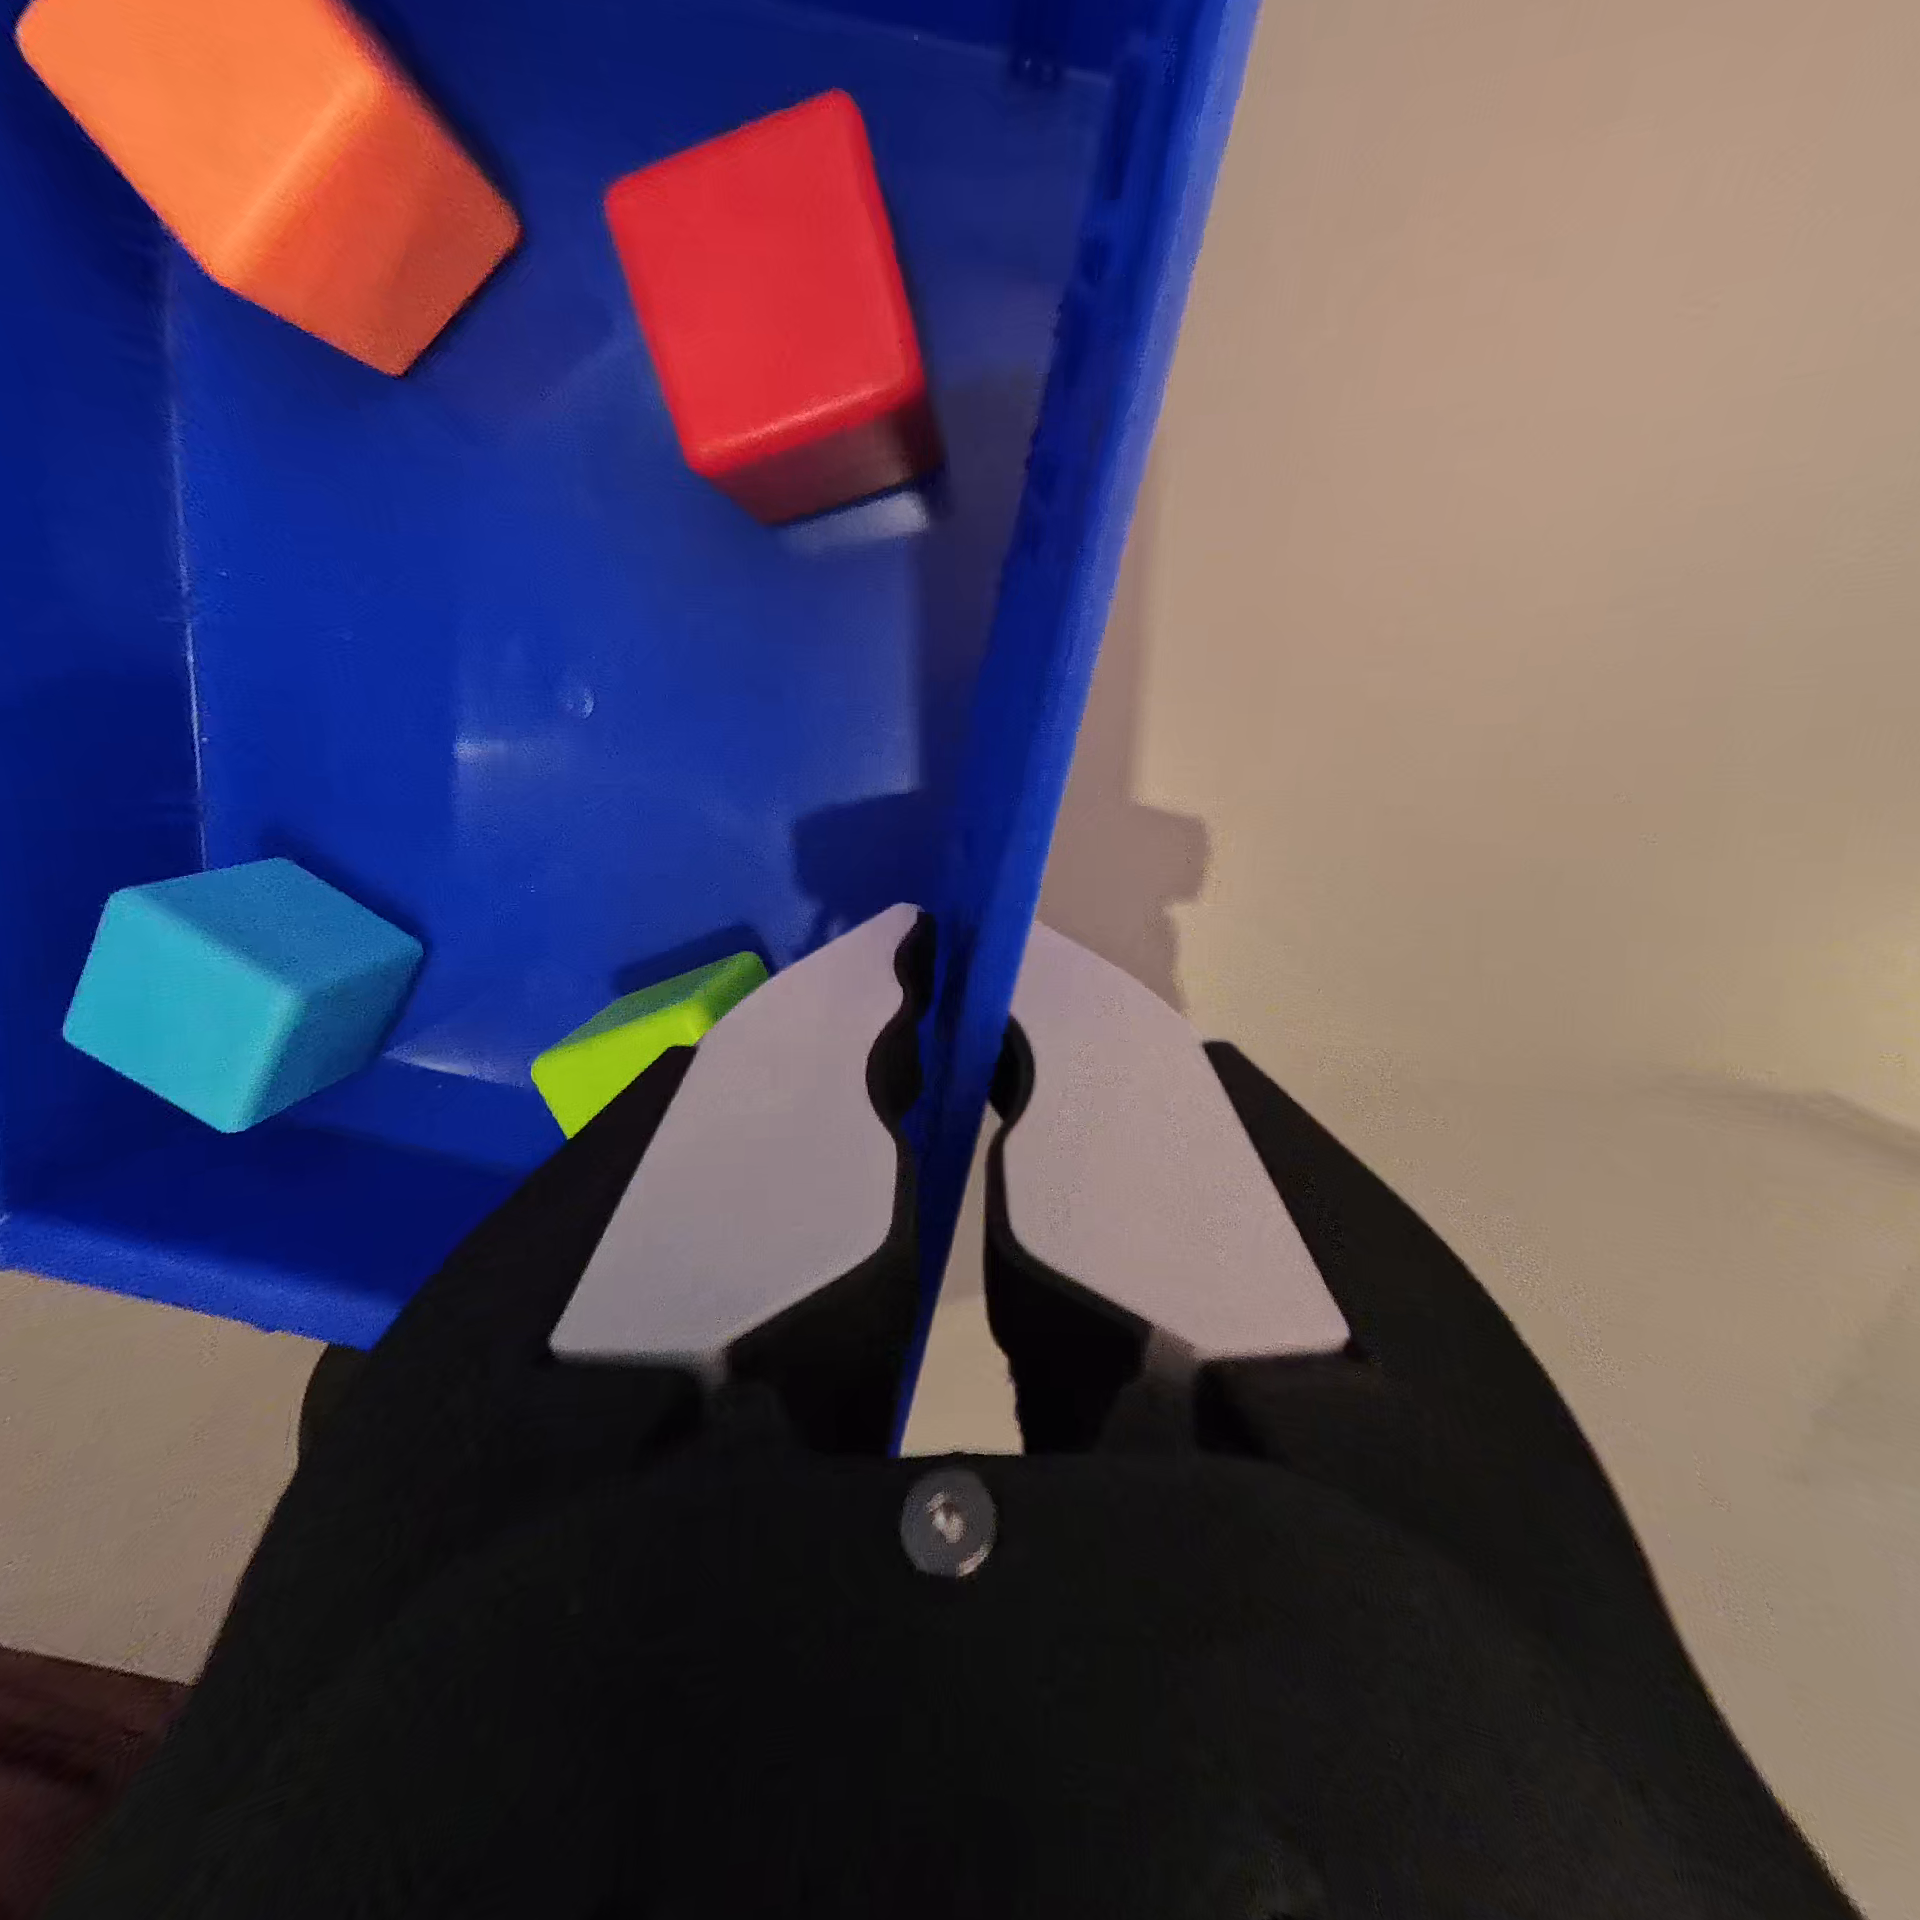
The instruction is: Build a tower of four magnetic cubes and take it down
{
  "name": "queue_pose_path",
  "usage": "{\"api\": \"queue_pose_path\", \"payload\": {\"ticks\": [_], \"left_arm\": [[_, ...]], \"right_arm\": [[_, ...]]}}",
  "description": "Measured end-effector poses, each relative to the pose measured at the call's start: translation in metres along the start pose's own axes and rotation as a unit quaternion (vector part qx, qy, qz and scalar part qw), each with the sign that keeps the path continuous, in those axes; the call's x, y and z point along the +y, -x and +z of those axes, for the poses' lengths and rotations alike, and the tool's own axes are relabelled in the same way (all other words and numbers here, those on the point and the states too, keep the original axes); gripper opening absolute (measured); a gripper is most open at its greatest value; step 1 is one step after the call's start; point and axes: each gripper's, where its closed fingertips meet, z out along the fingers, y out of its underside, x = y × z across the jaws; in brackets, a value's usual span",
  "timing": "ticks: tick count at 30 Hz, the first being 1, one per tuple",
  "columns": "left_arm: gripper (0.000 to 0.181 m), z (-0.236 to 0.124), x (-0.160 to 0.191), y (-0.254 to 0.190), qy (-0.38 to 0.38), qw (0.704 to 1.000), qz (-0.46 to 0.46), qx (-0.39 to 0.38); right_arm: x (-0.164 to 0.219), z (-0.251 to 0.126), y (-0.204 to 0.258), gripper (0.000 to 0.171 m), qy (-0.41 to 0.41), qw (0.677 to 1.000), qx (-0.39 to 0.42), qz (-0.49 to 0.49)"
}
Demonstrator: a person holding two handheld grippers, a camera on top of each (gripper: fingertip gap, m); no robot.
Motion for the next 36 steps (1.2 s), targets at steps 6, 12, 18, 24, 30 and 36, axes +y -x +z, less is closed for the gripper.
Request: {"api": "queue_pose_path", "payload": {"ticks": [6,12,18,24,30,36], "left_arm": [[0.067,0.027,0.054,-0.005,0.125,0.99,-0.012,0.062],[0.04,0.054,0.104,-0.011,0.254,0.964,0.047,0.059],[0.018,0.064,0.123,-0.028,0.32,0.943,0.075,0.058],[0.021,0.068,0.117,-0.069,0.314,0.94,0.109,0.08],[0.022,0.064,0.114,-0.132,0.32,0.926,0.173,0.105],[0.024,0.062,0.111,-0.197,0.296,0.92,0.223,0.128]], "right_arm": [[0.002,0.0,0.004,0.009,0.024,0.999,0.025,-0.004],[0.004,0.0,0.017,0.009,0.042,0.999,0.017,-0.006],[0.004,0.003,0.054,0.01,0.081,0.996,0.004,-0.033],[-0.003,0.009,0.098,0.01,0.104,0.993,0.002,-0.058],[-0.01,0.015,0.135,0.014,0.11,0.988,0.014,-0.106],[-0.034,0.027,0.166,0.021,0.059,0.992,-0.009,-0.11]]}}
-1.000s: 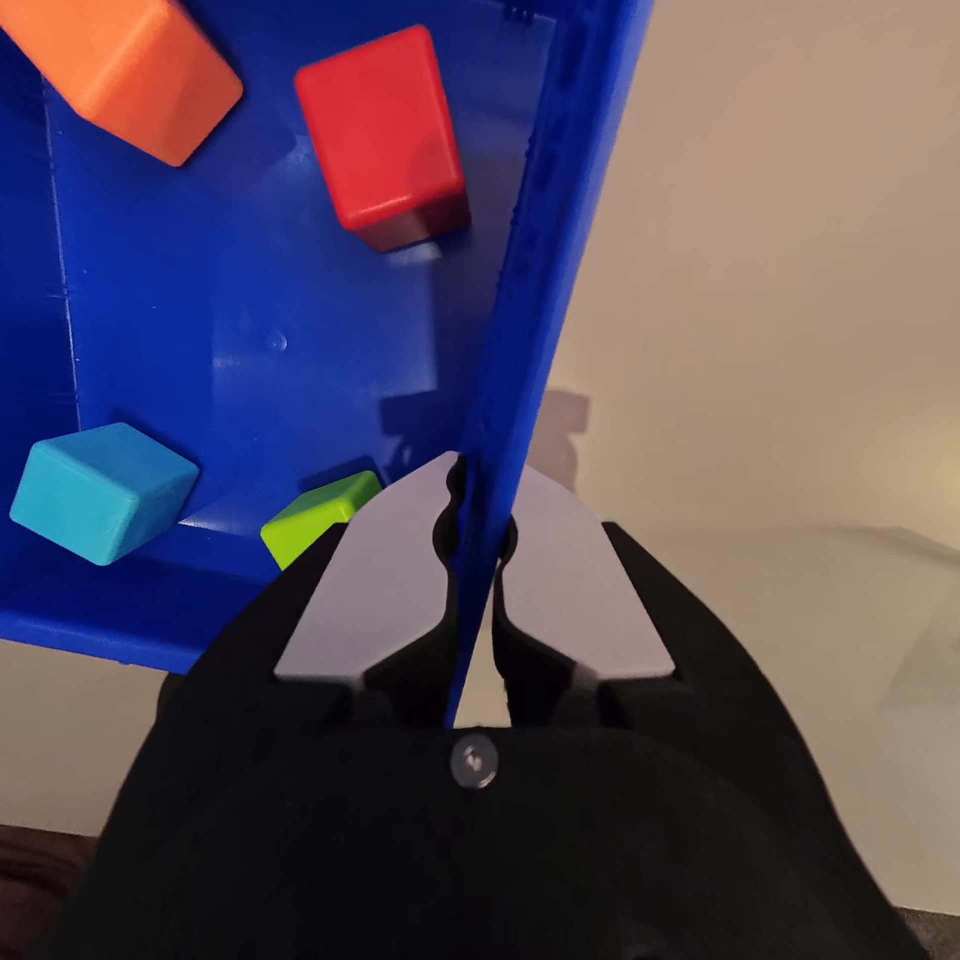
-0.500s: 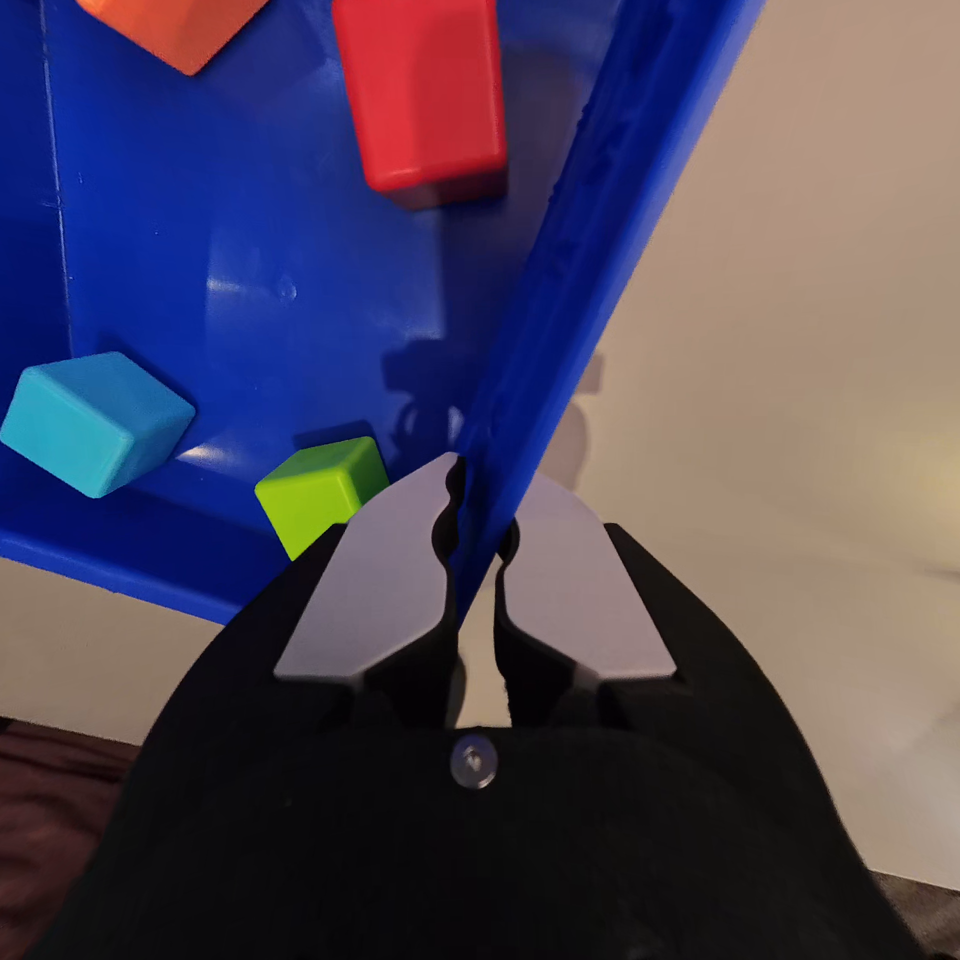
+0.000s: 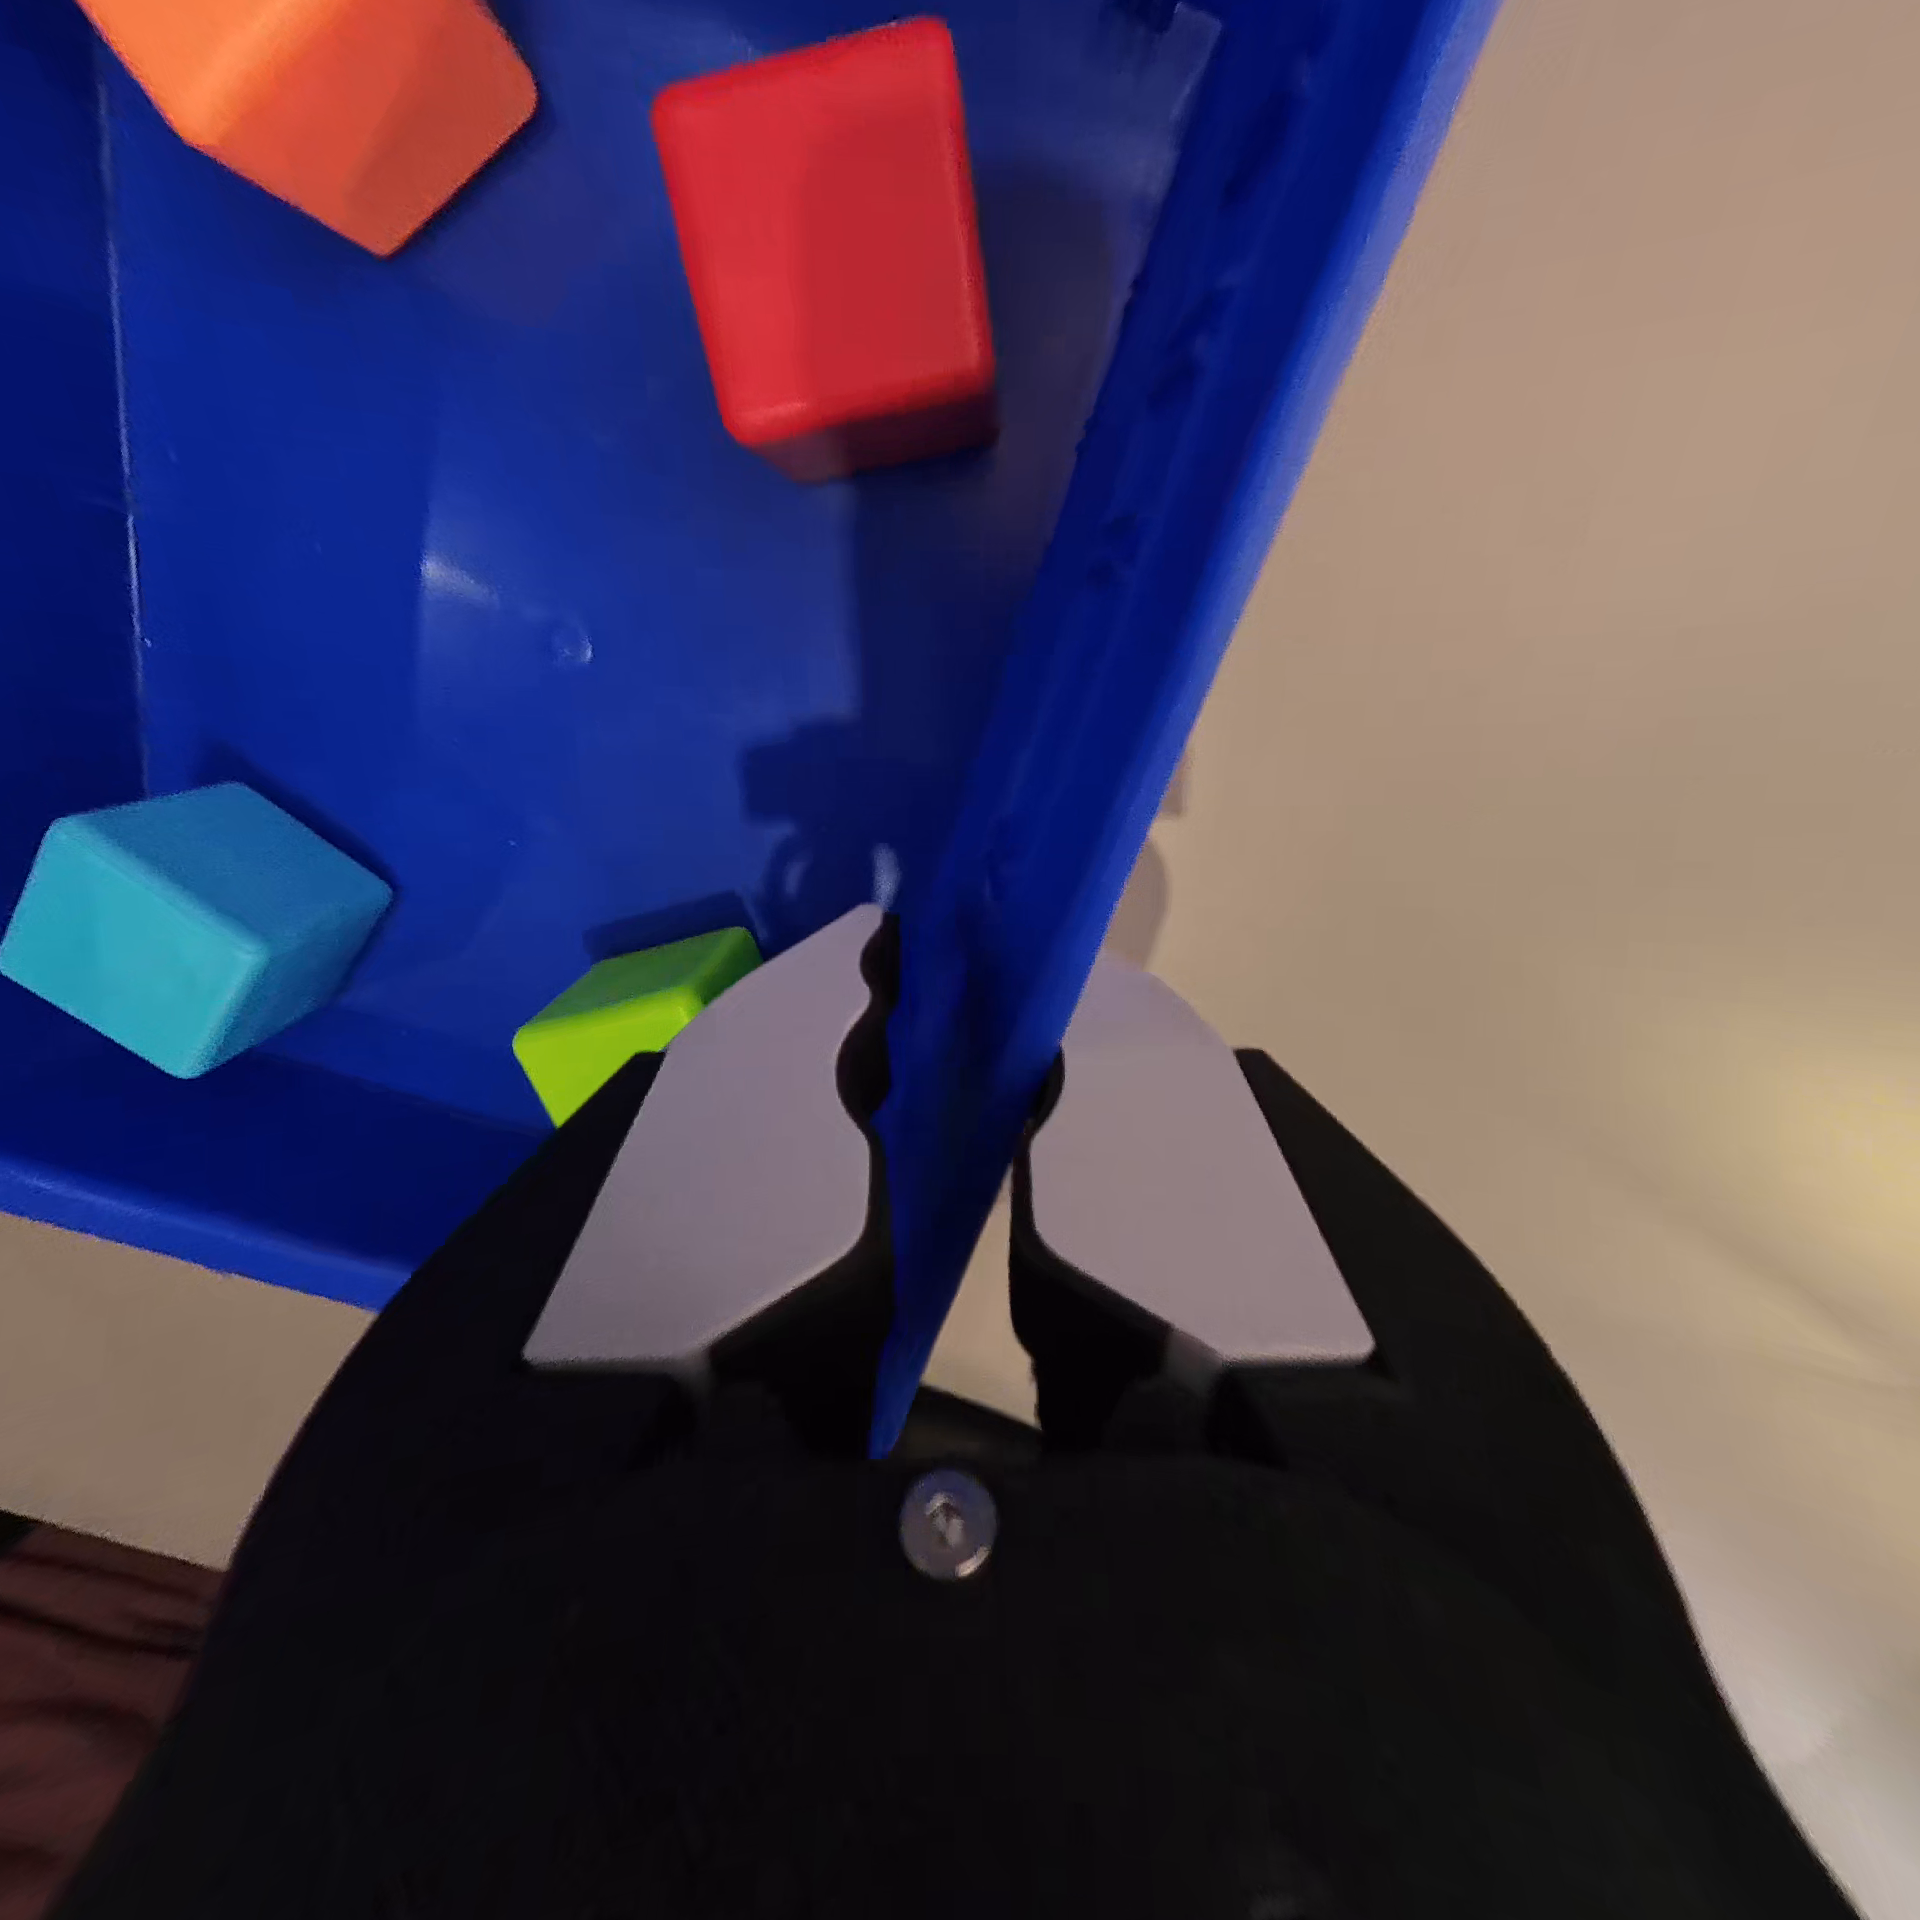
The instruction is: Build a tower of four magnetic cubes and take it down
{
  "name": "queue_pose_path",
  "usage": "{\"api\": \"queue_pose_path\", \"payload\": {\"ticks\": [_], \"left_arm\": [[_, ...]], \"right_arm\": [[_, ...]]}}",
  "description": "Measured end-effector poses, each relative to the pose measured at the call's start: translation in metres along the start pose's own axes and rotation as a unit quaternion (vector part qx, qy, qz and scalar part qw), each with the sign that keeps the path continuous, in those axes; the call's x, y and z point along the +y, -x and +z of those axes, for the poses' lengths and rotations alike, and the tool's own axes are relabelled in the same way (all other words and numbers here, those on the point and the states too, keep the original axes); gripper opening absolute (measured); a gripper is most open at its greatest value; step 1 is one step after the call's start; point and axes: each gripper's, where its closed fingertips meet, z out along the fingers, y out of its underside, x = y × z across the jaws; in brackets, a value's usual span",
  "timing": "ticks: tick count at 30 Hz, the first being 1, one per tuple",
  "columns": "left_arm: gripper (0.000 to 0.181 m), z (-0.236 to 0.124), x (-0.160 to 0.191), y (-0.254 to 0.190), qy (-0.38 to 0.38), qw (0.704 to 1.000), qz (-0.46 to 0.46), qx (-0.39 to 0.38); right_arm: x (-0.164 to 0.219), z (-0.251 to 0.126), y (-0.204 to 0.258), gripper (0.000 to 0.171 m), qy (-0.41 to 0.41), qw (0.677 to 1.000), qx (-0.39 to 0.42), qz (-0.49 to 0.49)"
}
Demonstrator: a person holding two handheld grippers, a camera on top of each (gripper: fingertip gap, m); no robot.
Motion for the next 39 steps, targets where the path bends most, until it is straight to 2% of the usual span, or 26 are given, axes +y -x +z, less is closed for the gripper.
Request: {"api": "queue_pose_path", "payload": {"ticks": [5,8,13,16,18,19,20,22,26,30,33,36,39], "left_arm": [[0.03,0.0,-0.006,-0.021,0.01,0.999,0.023,-0.024],[0.031,0.0,-0.006,-0.023,0.016,0.999,0.025,-0.038],[0.031,-0.002,-0.014,-0.048,-0.009,0.999,0.016,0.04],[0.034,-0.001,-0.021,-0.055,-0.022,0.998,0.022,0.048],[0.037,0.0,-0.027,-0.059,-0.035,0.997,0.029,0.056],[0.04,0.0,-0.028,-0.061,-0.04,0.997,0.038,0.06],[0.044,0.0,-0.027,-0.06,-0.037,0.996,0.05,0.056],[0.046,-0.002,-0.027,-0.062,-0.04,0.995,0.052,0.078],[0.061,-0.023,-0.036,-0.062,-0.079,0.99,0.029,0.115],[0.072,-0.067,-0.053,-0.037,-0.176,0.982,0.019,0.071],[0.077,-0.106,-0.062,0.005,-0.257,0.966,-0.006,-0.037],[0.079,-0.146,-0.062,0.049,-0.327,0.93,-0.023,-0.169],[0.08,-0.169,-0.052,0.071,-0.356,0.907,-0.038,-0.223]], "right_arm": [[-0.006,0.012,-0.011,0.023,0.009,0.999,0.049,0.001],[-0.005,0.012,-0.012,0.023,0.012,0.999,0.05,0.002],[0.001,0.012,-0.019,0.026,0.028,0.998,0.054,0.024],[0.003,0.016,-0.025,0.026,0.028,0.998,0.044,0.042],[0.012,0.023,-0.028,0.029,0.062,0.996,0.03,0.051],[0.013,0.024,-0.028,0.026,0.065,0.996,0.017,0.053],[0.012,0.023,-0.024,0.012,0.06,0.996,-0.006,0.06],[0.013,0.022,-0.018,0.008,0.065,0.994,-0.038,0.078],[0.011,0.023,-0.02,0.007,0.073,0.992,-0.042,0.09],[0.011,0.022,-0.025,0.007,0.08,0.991,-0.054,0.093],[0.014,0.022,-0.031,0.007,0.093,0.99,-0.059,0.085],[0.016,0.021,-0.035,0.007,0.098,0.99,-0.073,0.073],[0.026,0.015,-0.042,0.007,0.112,0.989,-0.073,0.071]]}}
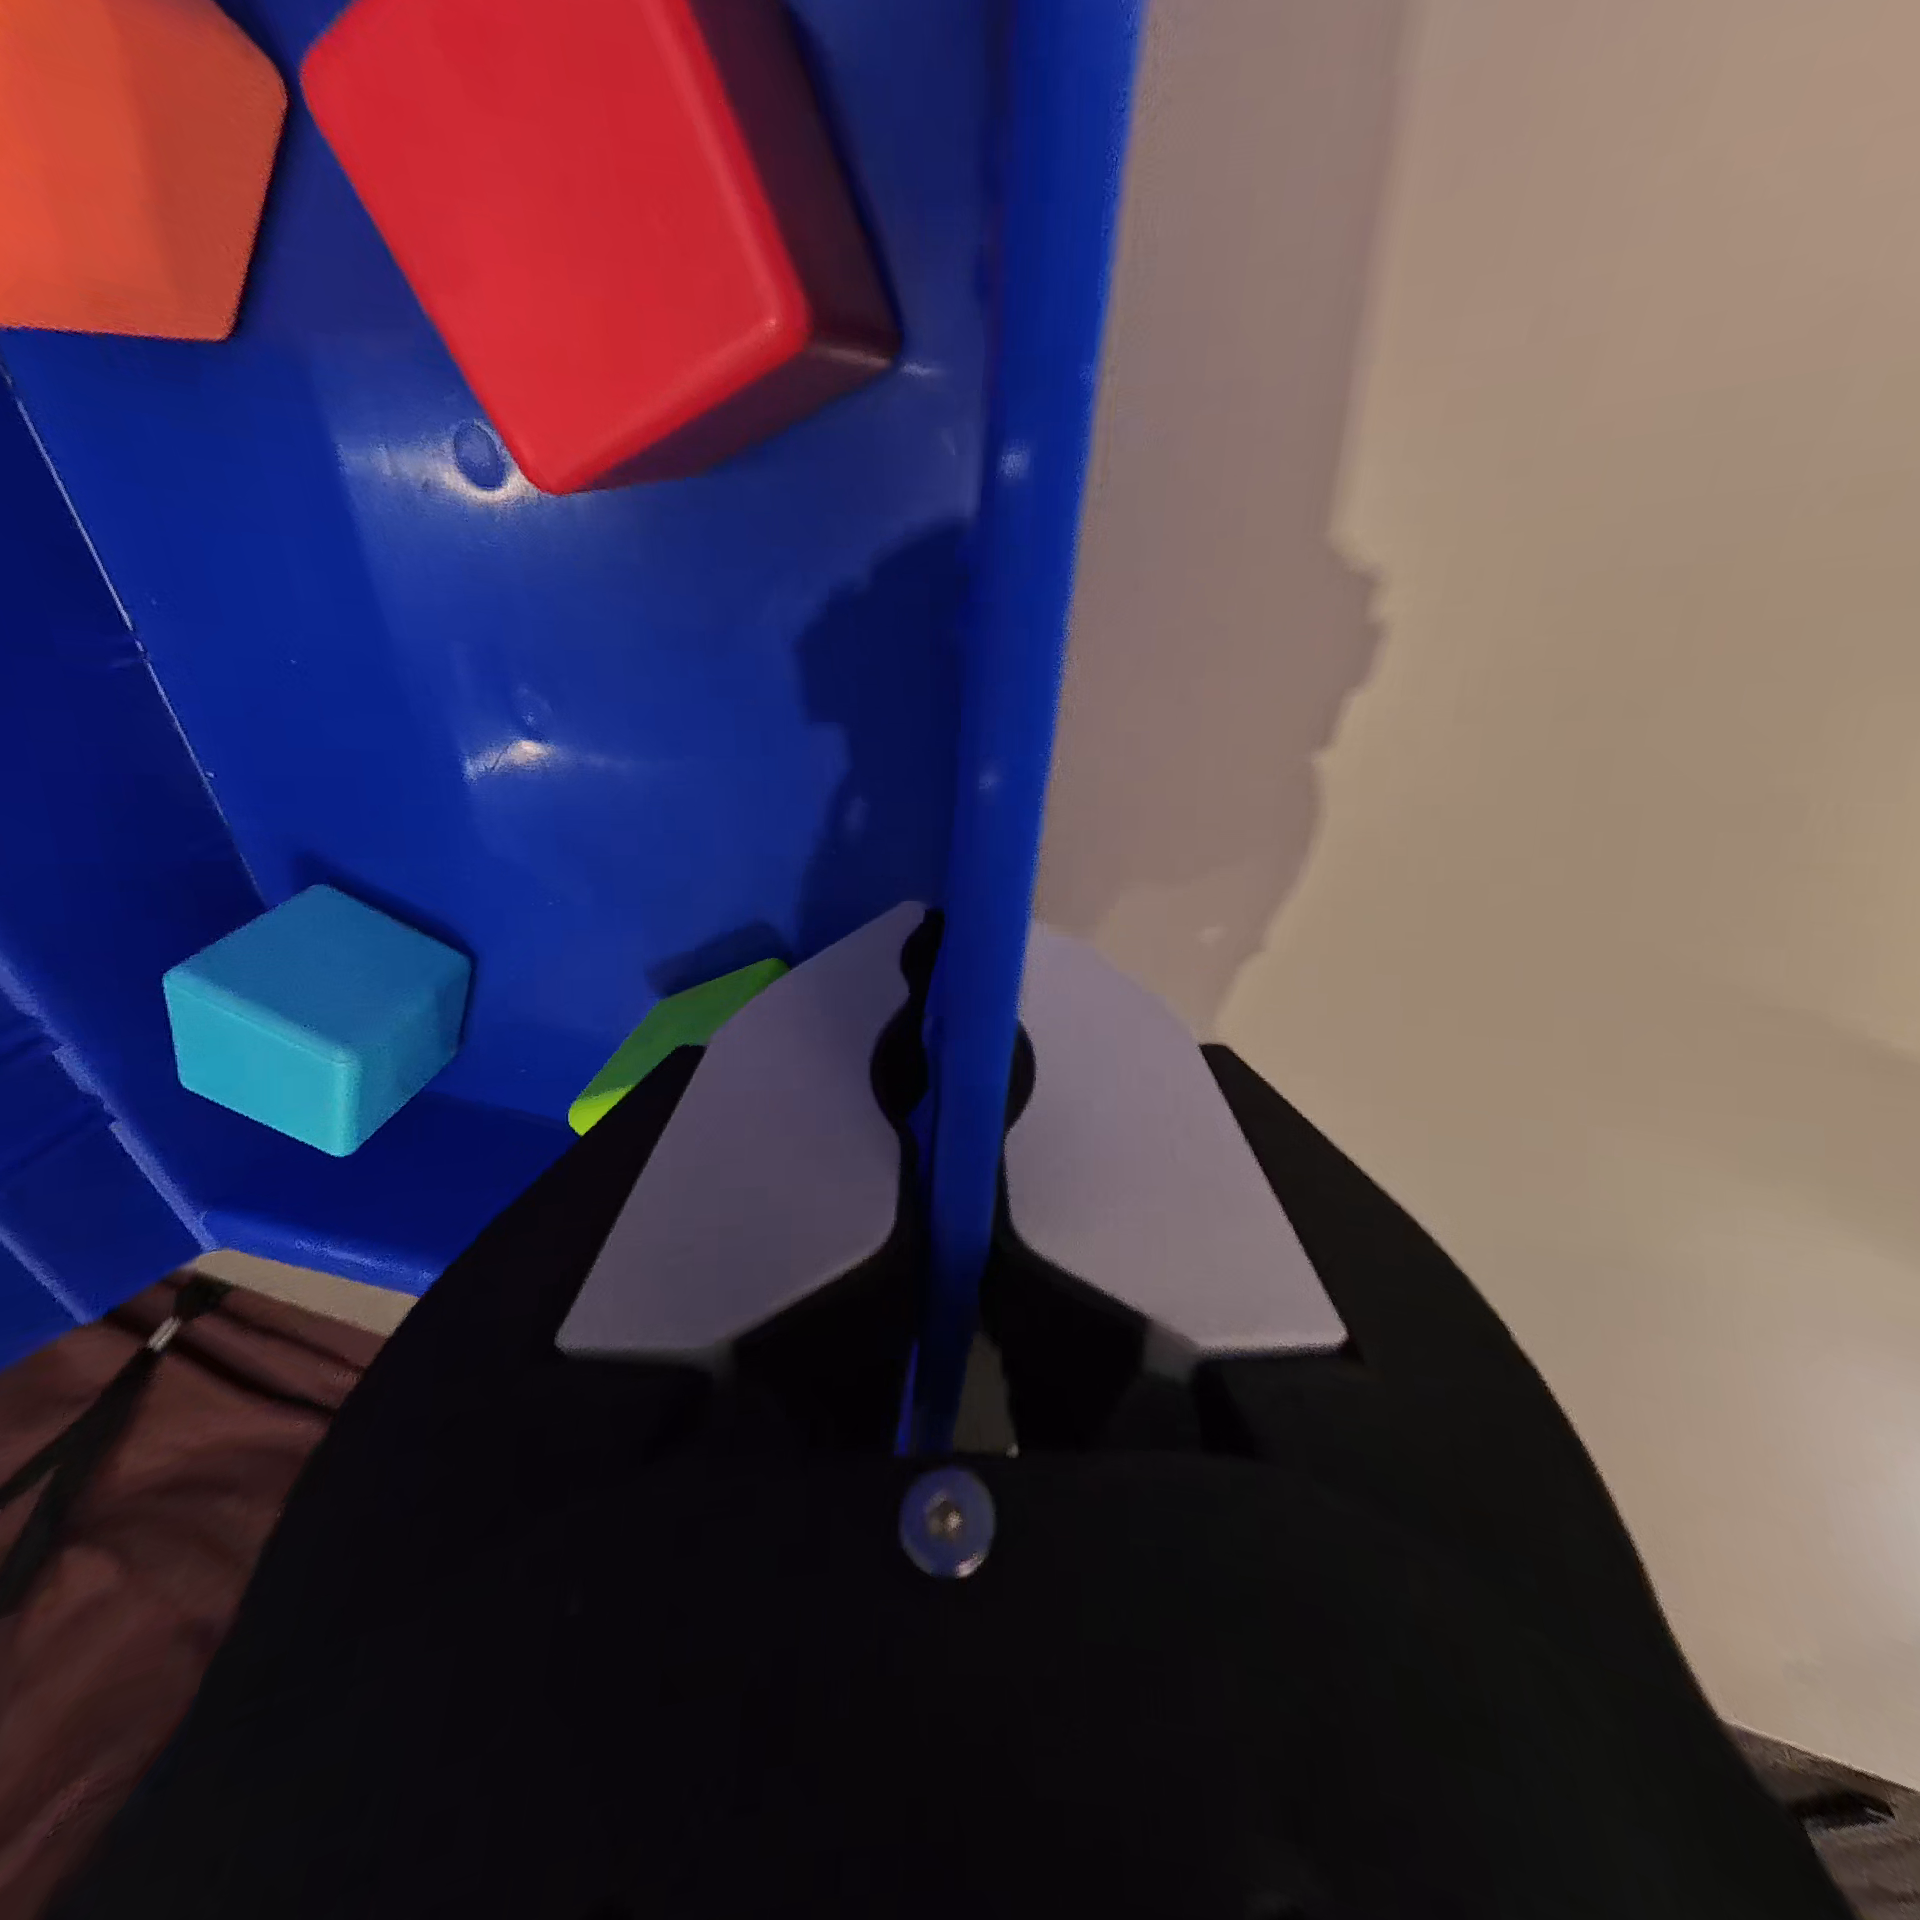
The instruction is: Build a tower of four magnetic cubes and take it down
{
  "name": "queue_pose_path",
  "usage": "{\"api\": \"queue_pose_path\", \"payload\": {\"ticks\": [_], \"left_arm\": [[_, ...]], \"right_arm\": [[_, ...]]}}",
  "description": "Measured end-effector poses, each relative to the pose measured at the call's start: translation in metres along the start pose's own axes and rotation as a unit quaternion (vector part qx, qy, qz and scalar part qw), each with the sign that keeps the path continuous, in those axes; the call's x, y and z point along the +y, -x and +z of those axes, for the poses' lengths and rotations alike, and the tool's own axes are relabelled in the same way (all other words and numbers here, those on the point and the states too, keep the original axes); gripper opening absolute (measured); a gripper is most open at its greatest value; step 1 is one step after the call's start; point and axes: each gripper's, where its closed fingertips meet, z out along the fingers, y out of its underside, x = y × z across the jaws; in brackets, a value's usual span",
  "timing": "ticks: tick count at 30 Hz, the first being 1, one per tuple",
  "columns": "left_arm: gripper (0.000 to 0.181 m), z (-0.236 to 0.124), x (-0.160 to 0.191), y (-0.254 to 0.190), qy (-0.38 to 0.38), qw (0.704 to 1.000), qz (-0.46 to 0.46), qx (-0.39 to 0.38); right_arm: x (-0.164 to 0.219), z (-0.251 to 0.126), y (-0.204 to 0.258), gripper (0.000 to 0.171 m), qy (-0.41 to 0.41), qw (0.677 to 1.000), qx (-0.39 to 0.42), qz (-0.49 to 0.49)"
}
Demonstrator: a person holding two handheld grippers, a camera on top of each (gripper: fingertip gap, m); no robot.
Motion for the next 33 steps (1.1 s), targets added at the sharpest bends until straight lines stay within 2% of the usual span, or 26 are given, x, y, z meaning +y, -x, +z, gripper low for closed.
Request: {"api": "queue_pose_path", "payload": {"ticks": [8,11,16,24,33], "left_arm": [[0.092,-0.004,0.011,0.04,0.008,0.998,-0.052,-0.036],[0.092,-0.004,0.02,0.058,0.026,0.996,-0.036,-0.078],[0.093,-0.001,0.031,0.068,0.042,0.994,-0.054,-0.08],[0.095,-0.003,0.036,0.079,0.047,0.992,-0.069,-0.091],[0.097,-0.039,0.058,0.129,0.065,0.982,-0.117,-0.132]], "right_arm": [[0.033,-0.038,-0.015,0.007,0.012,1.0,0.002,0.015],[0.035,-0.062,-0.011,0.007,0.004,1.0,0.001,0.018],[0.021,-0.103,0.018,0.007,-0.009,1.0,0.009,0.003],[-0.033,-0.128,0.119,0.006,-0.009,0.997,-0.007,-0.078],[-0.097,-0.104,0.273,0.006,0.031,0.978,-0.003,-0.205]]}}
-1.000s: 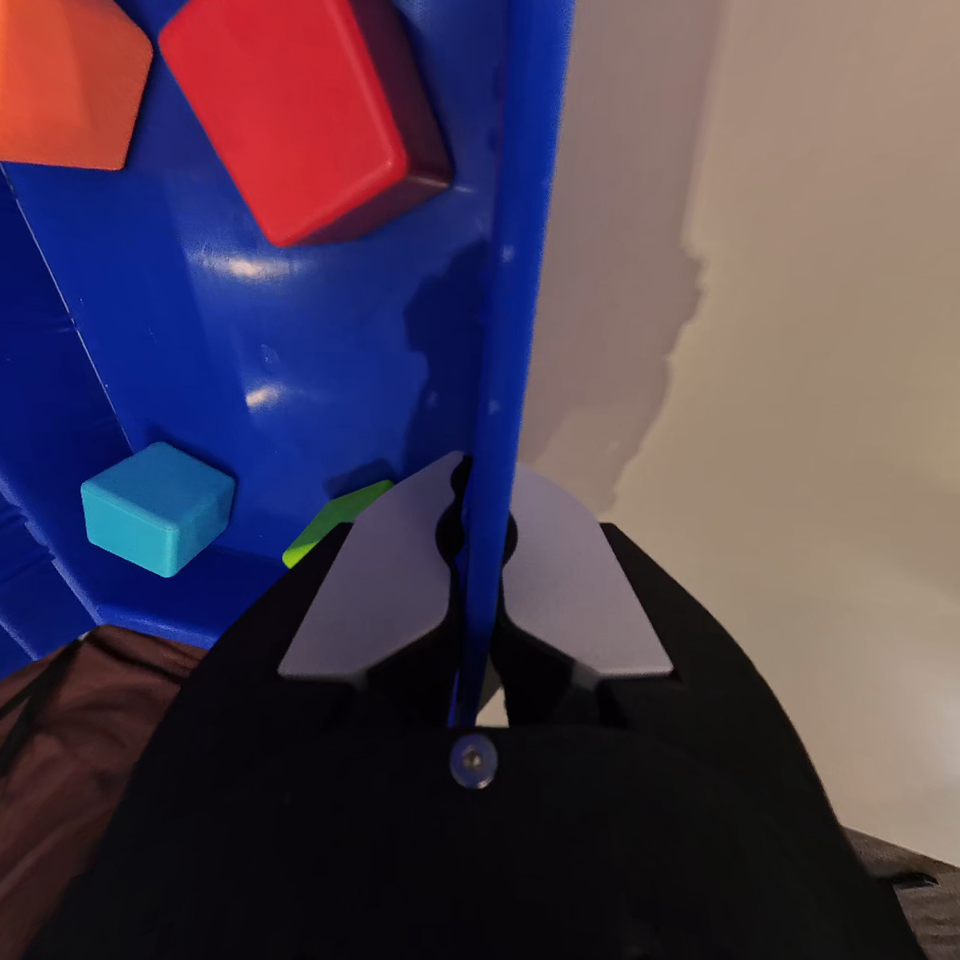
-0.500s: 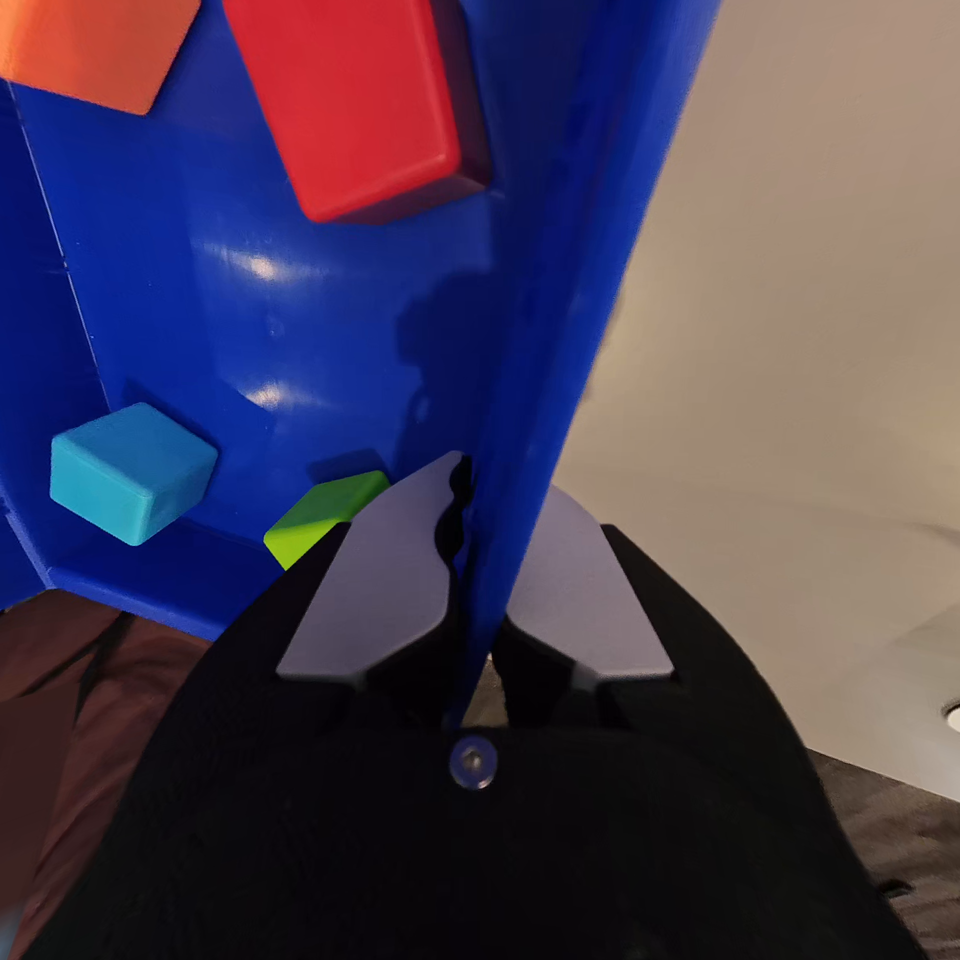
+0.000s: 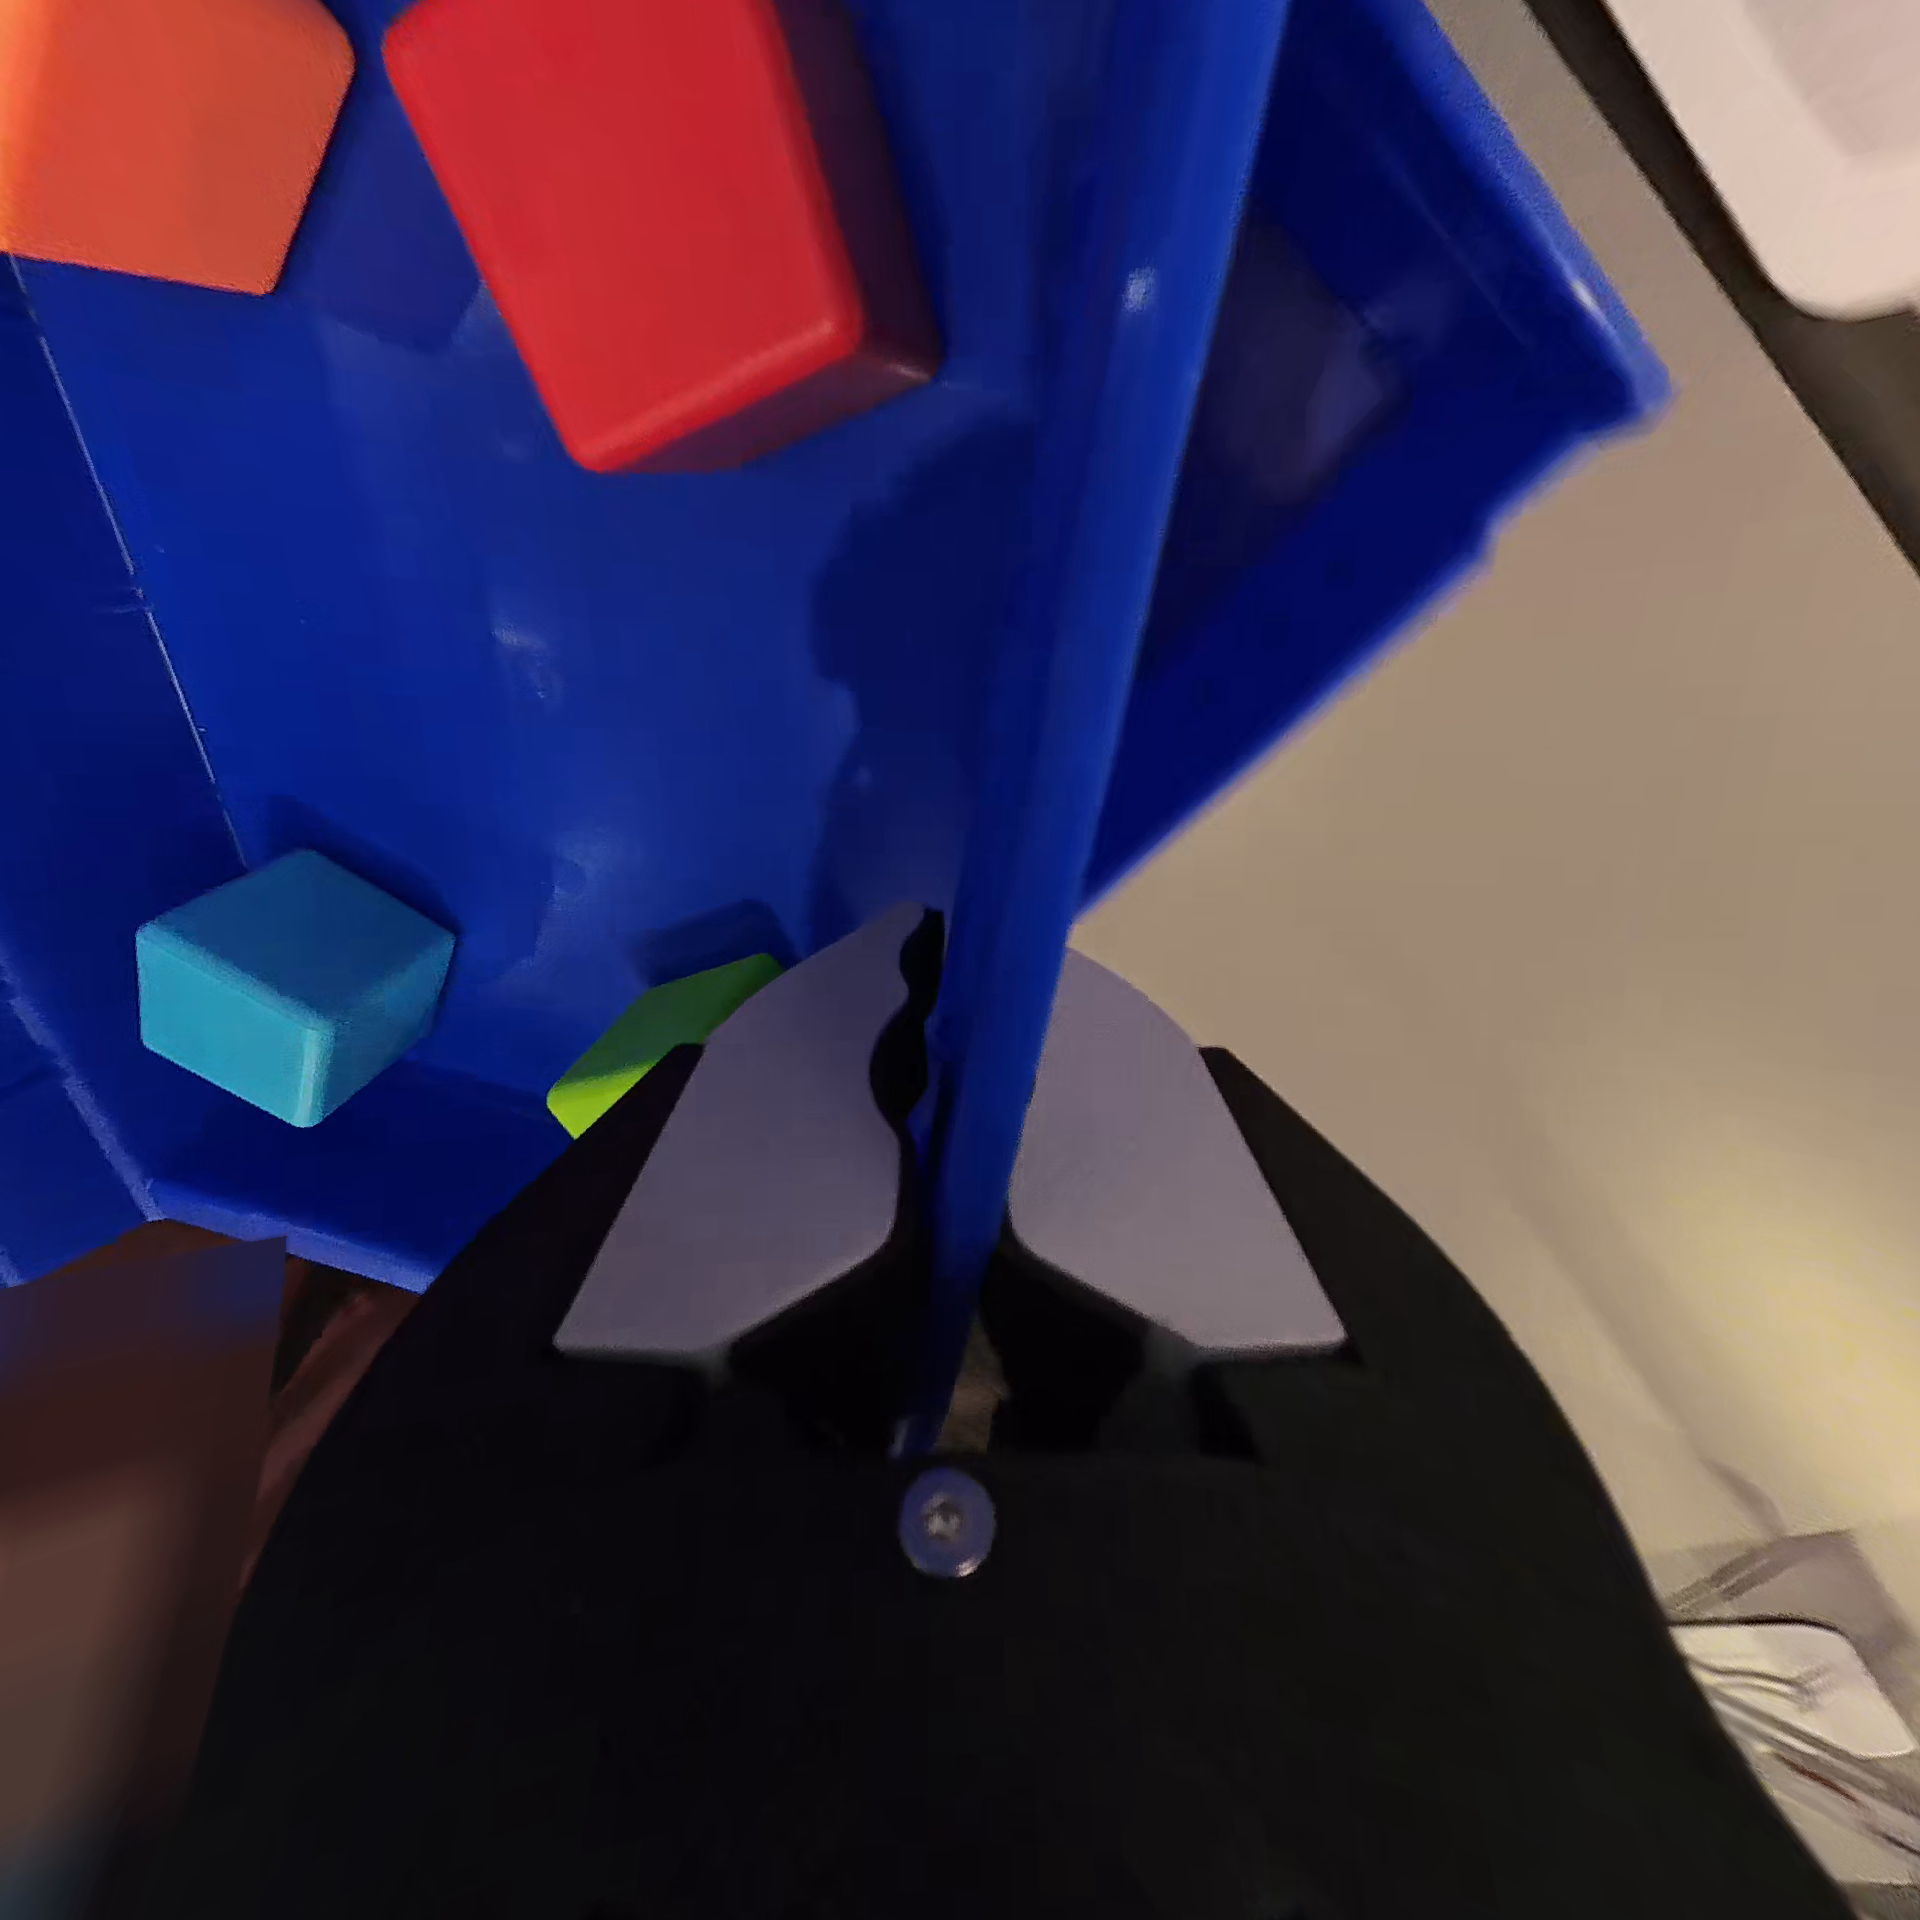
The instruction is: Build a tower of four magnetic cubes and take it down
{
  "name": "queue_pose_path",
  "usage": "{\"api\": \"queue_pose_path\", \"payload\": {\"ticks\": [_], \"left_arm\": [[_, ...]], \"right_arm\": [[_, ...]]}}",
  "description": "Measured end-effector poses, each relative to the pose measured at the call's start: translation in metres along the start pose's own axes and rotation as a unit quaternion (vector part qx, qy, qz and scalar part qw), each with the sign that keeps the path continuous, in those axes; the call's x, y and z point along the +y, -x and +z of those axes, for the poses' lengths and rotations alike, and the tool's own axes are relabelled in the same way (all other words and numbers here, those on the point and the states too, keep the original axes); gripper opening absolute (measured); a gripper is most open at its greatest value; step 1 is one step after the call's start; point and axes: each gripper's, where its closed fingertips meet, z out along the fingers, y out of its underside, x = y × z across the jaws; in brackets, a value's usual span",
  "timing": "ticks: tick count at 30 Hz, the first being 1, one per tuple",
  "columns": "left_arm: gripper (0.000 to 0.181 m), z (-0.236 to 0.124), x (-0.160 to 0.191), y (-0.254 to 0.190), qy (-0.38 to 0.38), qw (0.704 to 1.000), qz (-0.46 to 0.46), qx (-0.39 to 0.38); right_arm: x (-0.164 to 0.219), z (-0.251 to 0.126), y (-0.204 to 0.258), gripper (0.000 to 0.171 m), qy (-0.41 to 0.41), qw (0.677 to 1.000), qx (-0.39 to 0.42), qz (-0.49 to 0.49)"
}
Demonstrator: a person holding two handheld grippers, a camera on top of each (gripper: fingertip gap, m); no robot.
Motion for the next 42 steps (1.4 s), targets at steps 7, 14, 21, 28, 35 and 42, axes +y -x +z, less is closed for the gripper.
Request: {"api": "queue_pose_path", "payload": {"ticks": [7,14,21,28,35,42], "left_arm": [[0.1,-0.019,0.015,0.049,0.008,0.998,-0.058,-0.032],[0.1,-0.031,0.014,0.077,-0.016,0.995,-0.086,-0.056],[0.1,-0.032,0.022,0.086,-0.005,0.994,-0.092,-0.056],[0.098,-0.029,0.028,0.087,0.002,0.994,-0.104,-0.035],[0.098,-0.022,0.033,0.074,0.021,0.995,-0.093,-0.004],[0.098,-0.018,0.036,0.07,0.028,0.995,-0.097,0.016]], "right_arm": [[-0.075,0.029,0.077,0.006,0.028,0.998,-0.016,-0.059],[-0.126,0.061,0.136,0.008,0.04,0.996,-0.018,-0.083],[-0.157,0.095,0.171,0.006,0.033,0.995,-0.01,-0.094],[-0.171,0.116,0.185,0.006,0.028,0.996,0.011,-0.084],[-0.182,0.151,0.189,0.006,0.009,0.999,0.019,-0.046],[-0.177,0.189,0.182,0.011,-0.002,1.0,0.002,-0.023]]}}
